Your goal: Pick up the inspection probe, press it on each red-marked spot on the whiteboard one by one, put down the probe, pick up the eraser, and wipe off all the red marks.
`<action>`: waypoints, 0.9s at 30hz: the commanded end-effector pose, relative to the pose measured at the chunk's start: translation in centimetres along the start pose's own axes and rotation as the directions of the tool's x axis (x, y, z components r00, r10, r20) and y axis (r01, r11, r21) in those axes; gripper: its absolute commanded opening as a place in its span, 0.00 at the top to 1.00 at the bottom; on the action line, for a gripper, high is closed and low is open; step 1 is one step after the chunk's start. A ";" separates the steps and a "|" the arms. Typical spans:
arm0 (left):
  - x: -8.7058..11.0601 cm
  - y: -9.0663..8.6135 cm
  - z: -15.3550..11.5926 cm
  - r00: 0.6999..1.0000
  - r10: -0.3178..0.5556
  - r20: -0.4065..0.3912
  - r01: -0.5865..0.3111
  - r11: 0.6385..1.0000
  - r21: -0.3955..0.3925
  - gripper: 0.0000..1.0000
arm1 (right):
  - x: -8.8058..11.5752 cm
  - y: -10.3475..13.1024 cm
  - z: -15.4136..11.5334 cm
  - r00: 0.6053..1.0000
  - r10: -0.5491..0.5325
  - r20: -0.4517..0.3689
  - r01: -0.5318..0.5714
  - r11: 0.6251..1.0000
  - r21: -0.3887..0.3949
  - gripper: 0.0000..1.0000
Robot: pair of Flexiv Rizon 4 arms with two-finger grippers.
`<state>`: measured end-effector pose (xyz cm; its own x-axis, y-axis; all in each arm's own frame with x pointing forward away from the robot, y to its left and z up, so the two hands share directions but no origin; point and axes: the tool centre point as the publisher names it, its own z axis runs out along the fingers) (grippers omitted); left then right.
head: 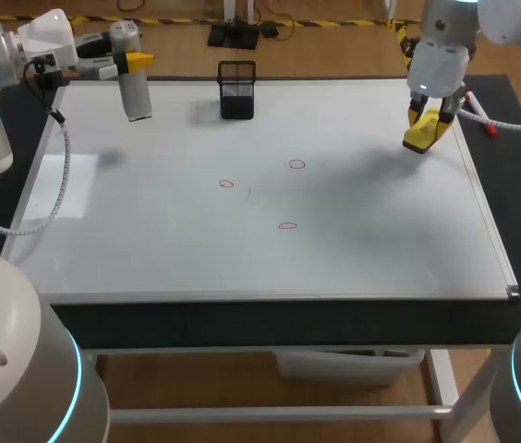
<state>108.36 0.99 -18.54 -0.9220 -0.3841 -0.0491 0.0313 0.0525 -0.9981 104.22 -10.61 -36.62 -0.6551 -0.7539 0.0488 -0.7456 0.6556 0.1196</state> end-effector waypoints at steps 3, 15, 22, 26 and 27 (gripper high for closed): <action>2.2 -0.5 1.8 0.996 0.007 -0.088 -0.006 1.000 0.020 1.00 | 0.0 -0.1 -0.1 1.000 -0.001 -0.003 0.001 1.000 0.001 1.00; 9.2 -0.6 4.5 0.967 -0.013 -0.253 0.035 0.996 0.085 1.00 | 0.0 -0.1 -0.1 1.000 -0.001 -0.003 0.001 1.000 0.001 1.00; 13.4 -0.1 6.1 0.935 -0.014 -0.355 0.042 0.997 0.070 1.00 | 0.0 -0.1 -0.1 1.000 -0.001 -0.003 0.001 1.000 0.001 1.00; 15.0 0.7 6.8 0.922 -0.028 -0.386 0.059 0.996 0.069 1.00 | 0.0 -0.1 -0.1 1.000 -0.001 -0.003 0.001 1.000 0.001 1.00; 15.4 1.0 7.0 0.920 -0.029 -0.390 0.060 0.996 0.067 1.00 | 0.0 -0.1 -0.1 1.000 -0.001 -0.003 0.001 1.000 0.001 1.00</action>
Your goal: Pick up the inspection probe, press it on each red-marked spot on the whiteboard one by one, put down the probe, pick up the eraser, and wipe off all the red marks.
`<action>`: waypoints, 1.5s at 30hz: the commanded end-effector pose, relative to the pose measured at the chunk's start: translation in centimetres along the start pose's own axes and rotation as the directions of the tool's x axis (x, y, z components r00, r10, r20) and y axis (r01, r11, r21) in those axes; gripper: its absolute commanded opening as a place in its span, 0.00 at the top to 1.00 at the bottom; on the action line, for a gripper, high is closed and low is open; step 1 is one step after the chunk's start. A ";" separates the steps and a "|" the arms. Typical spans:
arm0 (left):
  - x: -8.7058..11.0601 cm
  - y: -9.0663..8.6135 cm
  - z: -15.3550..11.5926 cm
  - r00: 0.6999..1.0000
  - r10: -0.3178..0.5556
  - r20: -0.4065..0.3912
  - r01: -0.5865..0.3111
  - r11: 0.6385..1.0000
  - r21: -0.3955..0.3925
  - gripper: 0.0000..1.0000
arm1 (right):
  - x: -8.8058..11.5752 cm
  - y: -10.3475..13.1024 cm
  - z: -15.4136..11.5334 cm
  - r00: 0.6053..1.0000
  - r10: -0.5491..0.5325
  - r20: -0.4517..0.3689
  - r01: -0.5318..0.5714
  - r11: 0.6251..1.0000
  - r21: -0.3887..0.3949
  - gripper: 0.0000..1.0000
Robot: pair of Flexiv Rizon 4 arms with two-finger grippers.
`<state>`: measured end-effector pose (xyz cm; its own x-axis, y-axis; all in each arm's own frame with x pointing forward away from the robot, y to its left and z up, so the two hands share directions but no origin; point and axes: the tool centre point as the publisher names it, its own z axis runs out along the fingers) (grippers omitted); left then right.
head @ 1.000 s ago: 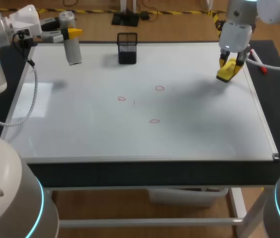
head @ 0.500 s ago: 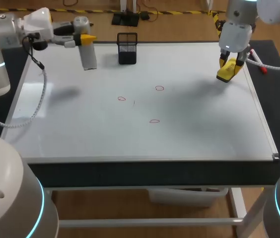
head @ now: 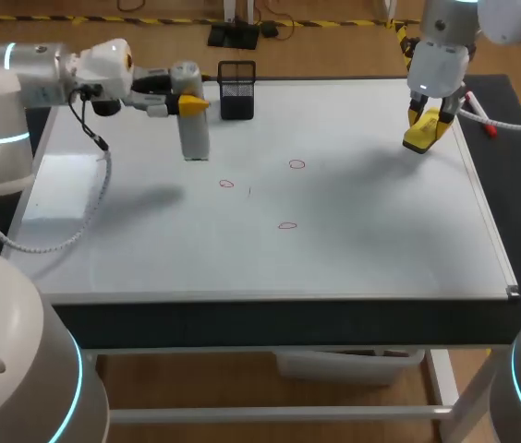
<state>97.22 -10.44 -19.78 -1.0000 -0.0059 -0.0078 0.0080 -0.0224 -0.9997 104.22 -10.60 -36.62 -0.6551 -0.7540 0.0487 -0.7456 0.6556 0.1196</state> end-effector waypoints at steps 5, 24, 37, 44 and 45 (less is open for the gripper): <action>1.6 1.9 1.9 0.997 -0.012 -0.079 0.014 0.999 0.029 1.00 | 0.0 -0.1 -0.1 1.000 -0.001 -0.003 0.001 1.000 0.001 1.00; 1.1 5.0 4.2 0.986 -0.004 -0.168 0.009 1.000 0.030 1.00 | 0.0 -0.1 -0.1 1.000 -0.001 -0.003 0.001 1.000 0.001 1.00; 0.3 6.9 4.8 0.986 -0.013 -0.169 0.016 1.000 0.017 1.00 | 0.0 -0.1 -0.1 1.000 -0.001 -0.003 0.001 1.000 0.001 1.00; 0.0 7.5 4.8 0.986 -0.015 -0.166 0.019 1.000 0.024 1.00 | 0.0 -0.1 -0.1 1.000 -0.001 -0.003 0.001 1.000 0.001 1.00; 0.1 7.6 4.8 0.986 -0.015 -0.167 0.019 1.000 0.024 1.00 | 0.0 -0.1 -0.1 1.000 -0.001 -0.003 0.001 1.000 0.001 1.00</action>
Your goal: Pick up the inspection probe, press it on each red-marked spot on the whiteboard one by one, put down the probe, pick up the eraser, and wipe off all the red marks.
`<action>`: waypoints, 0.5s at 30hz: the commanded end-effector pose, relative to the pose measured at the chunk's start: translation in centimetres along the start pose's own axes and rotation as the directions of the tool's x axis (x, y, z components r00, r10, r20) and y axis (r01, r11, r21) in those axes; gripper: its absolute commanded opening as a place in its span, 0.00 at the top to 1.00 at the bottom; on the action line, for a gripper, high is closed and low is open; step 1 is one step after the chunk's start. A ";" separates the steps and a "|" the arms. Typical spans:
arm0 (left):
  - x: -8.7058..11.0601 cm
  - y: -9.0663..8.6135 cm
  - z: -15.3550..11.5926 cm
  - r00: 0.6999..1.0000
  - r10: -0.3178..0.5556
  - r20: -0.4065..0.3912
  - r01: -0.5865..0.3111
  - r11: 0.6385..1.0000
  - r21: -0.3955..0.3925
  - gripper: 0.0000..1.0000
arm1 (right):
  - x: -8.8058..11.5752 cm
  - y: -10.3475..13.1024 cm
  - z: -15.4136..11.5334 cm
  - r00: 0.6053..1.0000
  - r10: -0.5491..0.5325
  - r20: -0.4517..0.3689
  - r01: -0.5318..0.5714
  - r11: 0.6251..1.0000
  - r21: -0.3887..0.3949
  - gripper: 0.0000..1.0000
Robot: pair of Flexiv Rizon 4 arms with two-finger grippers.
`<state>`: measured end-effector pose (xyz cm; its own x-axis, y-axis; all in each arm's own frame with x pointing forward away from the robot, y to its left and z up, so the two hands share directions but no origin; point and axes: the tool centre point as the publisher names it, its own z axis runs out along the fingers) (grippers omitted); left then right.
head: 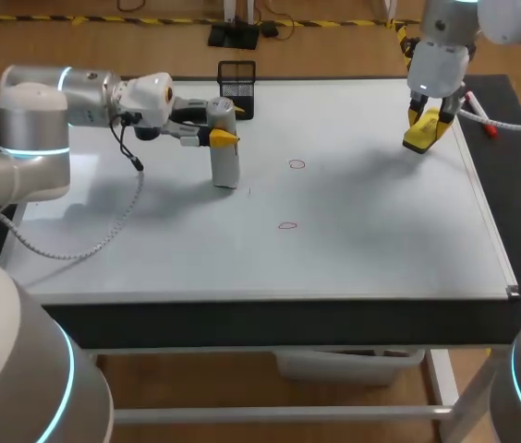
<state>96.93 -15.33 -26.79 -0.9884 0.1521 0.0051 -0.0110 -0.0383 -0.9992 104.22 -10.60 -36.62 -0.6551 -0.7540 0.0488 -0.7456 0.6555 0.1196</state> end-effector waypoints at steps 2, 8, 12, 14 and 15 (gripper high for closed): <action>-0.3 0.6 0.0 1.000 0.003 -0.010 -0.003 1.000 0.008 1.00 | 0.0 -0.1 -0.1 1.000 -0.001 -0.003 0.001 1.000 0.001 1.00; -0.6 0.9 -0.2 1.000 0.020 -0.016 -0.020 1.000 0.013 1.00 | 0.0 -0.1 -0.1 1.000 -0.001 -0.003 0.001 1.000 0.001 1.00; -0.7 1.0 -0.1 1.000 0.024 -0.011 -0.024 1.000 0.013 1.00 | 0.0 -0.1 -0.1 1.000 -0.001 -0.003 0.001 1.000 0.001 1.00; -0.7 1.2 -0.2 1.000 0.021 -0.010 -0.021 1.000 0.013 1.00 | 0.0 -0.1 -0.1 1.000 -0.001 -0.003 0.001 1.000 0.001 1.00; -0.7 1.3 -0.2 1.000 0.020 -0.011 -0.020 1.000 0.013 1.00 | 0.0 -0.1 -0.1 1.000 -0.001 -0.003 0.001 1.000 0.001 1.00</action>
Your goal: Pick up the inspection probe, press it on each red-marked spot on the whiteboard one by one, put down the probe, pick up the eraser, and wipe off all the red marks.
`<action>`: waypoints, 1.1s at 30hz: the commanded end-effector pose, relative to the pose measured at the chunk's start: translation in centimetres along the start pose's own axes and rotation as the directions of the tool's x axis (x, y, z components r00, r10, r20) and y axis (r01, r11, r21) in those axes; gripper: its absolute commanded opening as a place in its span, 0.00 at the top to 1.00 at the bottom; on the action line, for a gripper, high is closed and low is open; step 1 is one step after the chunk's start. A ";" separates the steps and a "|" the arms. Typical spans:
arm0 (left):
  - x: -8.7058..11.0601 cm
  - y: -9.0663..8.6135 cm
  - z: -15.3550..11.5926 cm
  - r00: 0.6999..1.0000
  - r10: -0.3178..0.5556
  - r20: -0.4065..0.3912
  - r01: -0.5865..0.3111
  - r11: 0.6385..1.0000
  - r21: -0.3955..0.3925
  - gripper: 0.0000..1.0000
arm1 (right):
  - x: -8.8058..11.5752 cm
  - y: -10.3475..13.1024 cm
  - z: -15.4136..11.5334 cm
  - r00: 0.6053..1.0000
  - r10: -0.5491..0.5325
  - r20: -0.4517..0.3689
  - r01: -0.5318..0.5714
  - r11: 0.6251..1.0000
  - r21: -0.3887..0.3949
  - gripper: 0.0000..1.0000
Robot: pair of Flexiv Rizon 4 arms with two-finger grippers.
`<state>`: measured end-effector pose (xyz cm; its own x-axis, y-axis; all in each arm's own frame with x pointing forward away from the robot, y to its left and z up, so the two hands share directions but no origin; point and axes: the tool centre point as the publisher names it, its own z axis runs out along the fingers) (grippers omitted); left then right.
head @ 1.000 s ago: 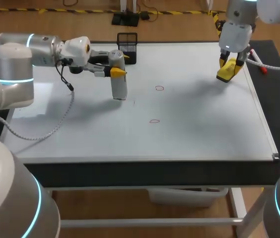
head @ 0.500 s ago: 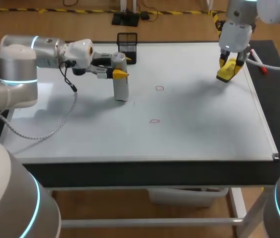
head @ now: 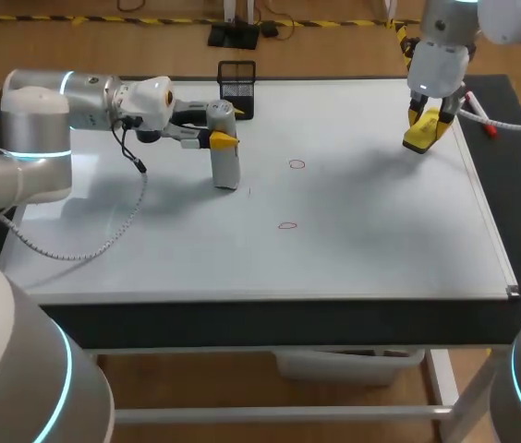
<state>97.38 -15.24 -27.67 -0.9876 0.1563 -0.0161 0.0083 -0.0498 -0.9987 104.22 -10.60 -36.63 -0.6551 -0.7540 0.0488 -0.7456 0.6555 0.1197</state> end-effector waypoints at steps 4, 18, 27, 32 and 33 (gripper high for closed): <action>-0.1 0.6 0.0 1.000 -0.005 -0.007 0.005 1.000 -0.001 1.00 | 0.0 -0.1 -0.1 1.000 -0.001 -0.003 0.001 1.000 0.001 1.00; -0.1 0.5 -0.2 1.000 -0.003 -0.002 0.003 1.000 -0.011 1.00 | 0.0 -0.1 -0.1 1.000 -0.001 -0.003 0.001 1.000 0.001 1.00; -0.1 -1.8 -0.5 1.000 0.019 0.014 -0.019 1.000 -0.005 1.00 | 0.0 -0.1 -0.1 1.000 -0.001 -0.003 0.001 1.000 0.001 1.00; -0.3 -3.1 -1.0 0.999 0.028 0.033 -0.028 1.000 -0.013 1.00 | 0.0 -0.1 -0.1 1.000 -0.001 -0.003 0.001 1.000 0.001 1.00; -0.4 -3.3 -1.3 0.999 0.033 0.037 -0.032 0.999 -0.010 1.00 | 0.0 -0.1 -0.1 1.000 -0.001 -0.003 0.001 1.000 0.001 1.00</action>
<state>98.50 -14.34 -25.38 -0.9902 0.1321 -0.0445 0.0371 -0.0576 -0.9977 104.22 -10.60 -36.63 -0.6551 -0.7540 0.0488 -0.7456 0.6555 0.1196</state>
